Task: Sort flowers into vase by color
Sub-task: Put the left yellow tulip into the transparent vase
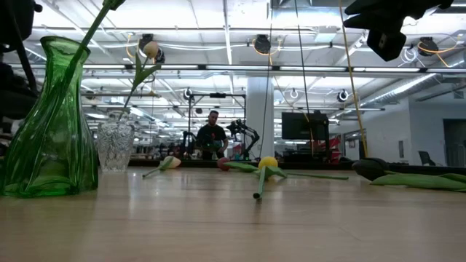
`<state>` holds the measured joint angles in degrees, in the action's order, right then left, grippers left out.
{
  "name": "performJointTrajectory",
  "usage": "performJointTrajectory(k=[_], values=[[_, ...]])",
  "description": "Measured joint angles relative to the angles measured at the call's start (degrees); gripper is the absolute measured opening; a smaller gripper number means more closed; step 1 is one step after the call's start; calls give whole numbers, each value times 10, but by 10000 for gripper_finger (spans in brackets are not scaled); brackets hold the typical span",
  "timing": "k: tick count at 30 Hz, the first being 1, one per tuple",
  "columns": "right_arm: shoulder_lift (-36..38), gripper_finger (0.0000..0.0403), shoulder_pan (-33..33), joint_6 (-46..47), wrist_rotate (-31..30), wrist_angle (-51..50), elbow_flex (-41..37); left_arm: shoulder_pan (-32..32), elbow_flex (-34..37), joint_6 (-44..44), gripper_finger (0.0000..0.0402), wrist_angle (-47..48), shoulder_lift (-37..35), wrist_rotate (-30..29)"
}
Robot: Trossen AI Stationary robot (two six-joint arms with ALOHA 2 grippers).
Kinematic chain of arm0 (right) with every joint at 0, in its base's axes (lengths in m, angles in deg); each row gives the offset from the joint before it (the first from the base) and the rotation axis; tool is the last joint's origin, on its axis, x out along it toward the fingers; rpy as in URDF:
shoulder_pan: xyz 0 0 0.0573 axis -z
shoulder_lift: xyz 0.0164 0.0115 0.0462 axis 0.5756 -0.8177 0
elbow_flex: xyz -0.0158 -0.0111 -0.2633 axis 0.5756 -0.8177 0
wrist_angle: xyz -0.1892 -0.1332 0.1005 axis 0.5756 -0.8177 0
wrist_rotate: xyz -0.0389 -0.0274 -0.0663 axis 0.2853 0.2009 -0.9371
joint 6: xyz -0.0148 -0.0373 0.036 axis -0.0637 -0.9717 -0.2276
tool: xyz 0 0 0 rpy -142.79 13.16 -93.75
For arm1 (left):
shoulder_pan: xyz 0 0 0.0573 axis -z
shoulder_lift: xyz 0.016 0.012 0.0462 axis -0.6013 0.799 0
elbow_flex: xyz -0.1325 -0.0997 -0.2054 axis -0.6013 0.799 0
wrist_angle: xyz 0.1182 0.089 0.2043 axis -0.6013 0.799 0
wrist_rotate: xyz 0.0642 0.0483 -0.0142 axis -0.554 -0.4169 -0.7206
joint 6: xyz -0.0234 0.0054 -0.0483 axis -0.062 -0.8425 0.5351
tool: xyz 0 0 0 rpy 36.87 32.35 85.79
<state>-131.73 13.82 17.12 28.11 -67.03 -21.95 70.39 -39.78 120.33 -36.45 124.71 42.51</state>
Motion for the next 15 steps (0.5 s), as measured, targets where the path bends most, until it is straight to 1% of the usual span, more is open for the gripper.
performJointTrajectory(k=[3,5,8,12,15], values=[[0,75,0,20,0,-19,0,1,-15,-19,12,14,-5,-43],[0,75,0,43,0,-54,0,-2,-30,-36,9,33,-13,-118],[-2,72,0,96,0,-123,0,0,-68,-50,5,52,-35,-159],[-13,59,7,158,2,-199,0,-1,-130,-73,3,127,-70,-245],[-25,51,18,173,3,-208,0,-1,-183,-78,2,211,-94,-303]])
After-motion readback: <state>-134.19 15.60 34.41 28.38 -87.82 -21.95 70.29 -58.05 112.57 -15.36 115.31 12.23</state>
